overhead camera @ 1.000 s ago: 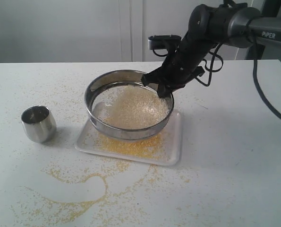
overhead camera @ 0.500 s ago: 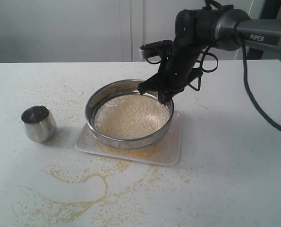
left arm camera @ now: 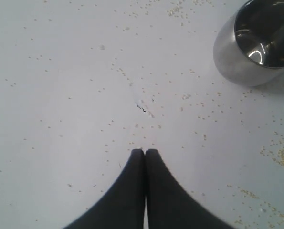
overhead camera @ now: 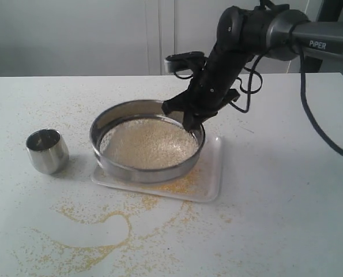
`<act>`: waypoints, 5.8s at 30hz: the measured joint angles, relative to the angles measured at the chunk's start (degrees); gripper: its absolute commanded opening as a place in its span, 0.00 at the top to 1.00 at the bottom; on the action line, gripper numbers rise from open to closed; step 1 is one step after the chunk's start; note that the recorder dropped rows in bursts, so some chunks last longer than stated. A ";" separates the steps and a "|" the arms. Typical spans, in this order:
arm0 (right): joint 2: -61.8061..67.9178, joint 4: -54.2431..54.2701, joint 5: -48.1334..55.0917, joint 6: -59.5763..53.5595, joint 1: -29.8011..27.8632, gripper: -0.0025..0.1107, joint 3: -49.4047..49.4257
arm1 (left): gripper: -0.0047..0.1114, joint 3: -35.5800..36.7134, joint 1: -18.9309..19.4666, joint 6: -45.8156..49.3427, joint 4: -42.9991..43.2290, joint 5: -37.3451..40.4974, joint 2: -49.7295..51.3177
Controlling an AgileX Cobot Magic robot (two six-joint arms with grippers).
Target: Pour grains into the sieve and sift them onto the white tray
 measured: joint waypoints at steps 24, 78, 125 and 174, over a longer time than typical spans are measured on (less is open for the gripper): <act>-1.39 -10.92 5.89 -2.29 0.56 0.98 -0.06 | 0.96 0.00 0.00 0.00 0.00 0.00 0.00; -3.39 -10.57 -17.36 -2.80 -27.91 0.97 21.13 | 0.96 0.00 0.00 0.00 0.00 0.00 0.00; -29.89 -11.75 -18.75 -0.79 -20.84 0.98 32.93 | 0.96 0.00 0.00 0.00 0.00 0.00 0.00; -79.39 -10.43 -40.03 -0.79 -14.27 0.98 62.64 | 0.96 0.00 0.00 0.00 0.00 0.00 0.00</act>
